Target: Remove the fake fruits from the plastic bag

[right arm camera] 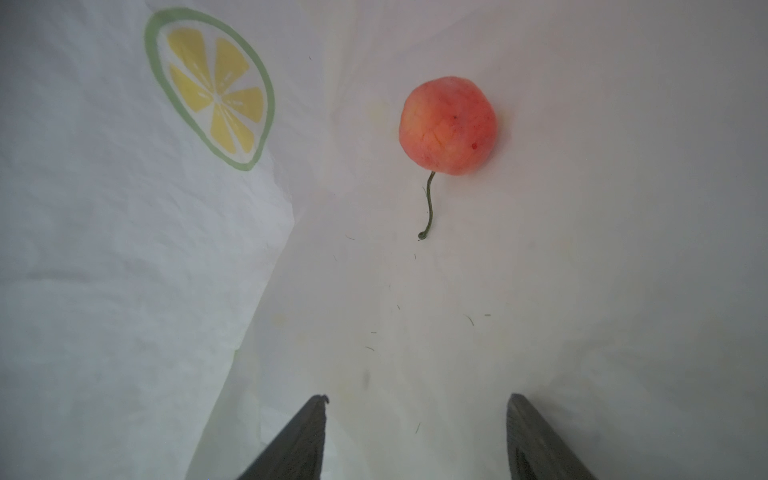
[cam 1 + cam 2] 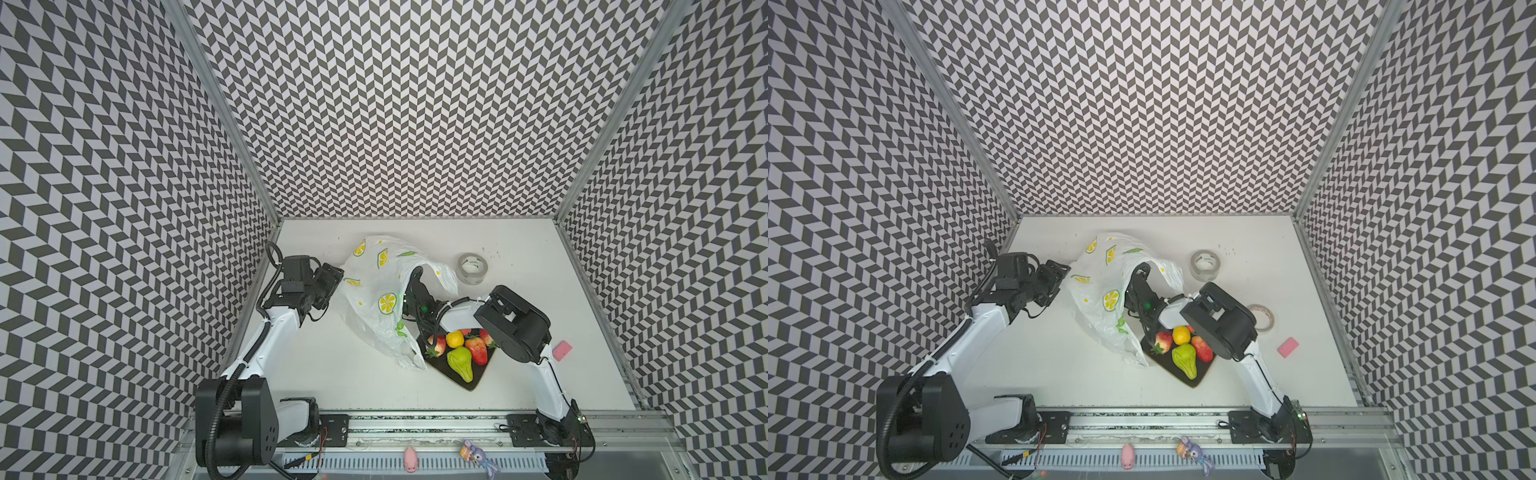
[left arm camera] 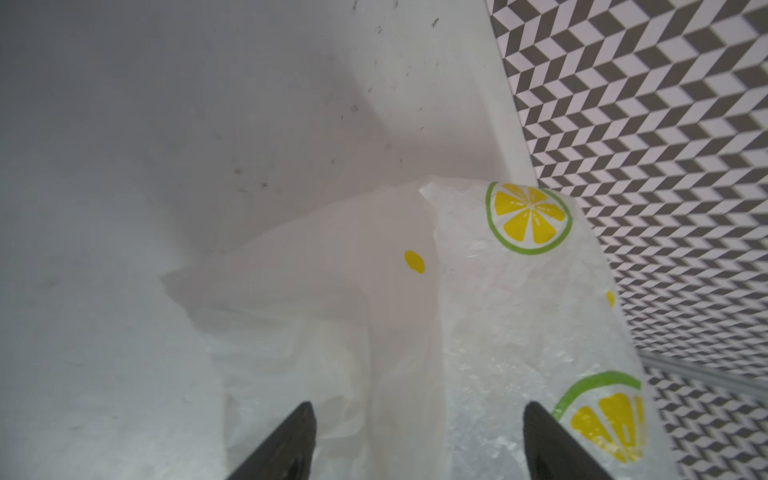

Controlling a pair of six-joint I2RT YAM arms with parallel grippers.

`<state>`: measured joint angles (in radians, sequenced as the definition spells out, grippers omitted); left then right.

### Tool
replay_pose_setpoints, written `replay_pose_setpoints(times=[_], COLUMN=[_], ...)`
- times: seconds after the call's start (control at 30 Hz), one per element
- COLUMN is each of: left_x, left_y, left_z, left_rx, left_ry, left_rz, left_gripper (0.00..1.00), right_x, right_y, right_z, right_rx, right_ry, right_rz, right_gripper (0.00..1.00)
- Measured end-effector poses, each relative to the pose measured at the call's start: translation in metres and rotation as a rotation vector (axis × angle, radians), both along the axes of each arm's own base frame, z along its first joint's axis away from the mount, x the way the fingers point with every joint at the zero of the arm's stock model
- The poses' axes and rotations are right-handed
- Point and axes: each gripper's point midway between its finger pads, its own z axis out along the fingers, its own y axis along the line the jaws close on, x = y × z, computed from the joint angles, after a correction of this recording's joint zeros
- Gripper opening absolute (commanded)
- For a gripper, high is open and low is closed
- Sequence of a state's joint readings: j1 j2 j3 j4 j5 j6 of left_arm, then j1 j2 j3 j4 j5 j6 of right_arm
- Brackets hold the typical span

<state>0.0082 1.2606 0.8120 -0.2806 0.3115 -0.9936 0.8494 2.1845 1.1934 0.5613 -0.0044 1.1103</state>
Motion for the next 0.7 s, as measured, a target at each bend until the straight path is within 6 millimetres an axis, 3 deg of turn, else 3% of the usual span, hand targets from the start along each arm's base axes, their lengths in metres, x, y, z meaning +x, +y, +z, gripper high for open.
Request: replay_pose_setpoints(times=[0.13,0.23,0.37,0.53,0.63,0.7], left_x=[0.008,0.012,0.021,0.018,0.013,0.012], left_y=[0.002,0.007,0.011,0.006,-0.001,-0.004], left_z=[0.004,0.012,0.046,0.114,0.134,0.136], left_rx=[0.0,0.022,0.074,0.165,0.199,0.215], left_ry=[-0.038,-0.073,-0.17,-0.384,-0.456,-0.47], left_rz=[-0.014,-0.022,-0.047,-0.104,-0.142,-0.169], left_gripper=[0.12,0.0,0.0,0.0,0.0,0.0], right_x=[-0.001,0.0,0.0,0.011,0.017,0.021], right_y=[0.0,-0.004,-0.013,-0.029,-0.036,-0.039], right_z=[0.001,0.007,0.018,0.02,0.02,0.02], right_rx=[-0.008,-0.002,0.013,0.02,0.018,0.017], right_ry=[0.001,-0.001,-0.008,-0.008,-0.01,-0.011], right_rz=[0.013,0.011,0.007,-0.016,-0.025,-0.034], right_gripper=[0.69,0.69,0.73,0.76,0.77,0.78])
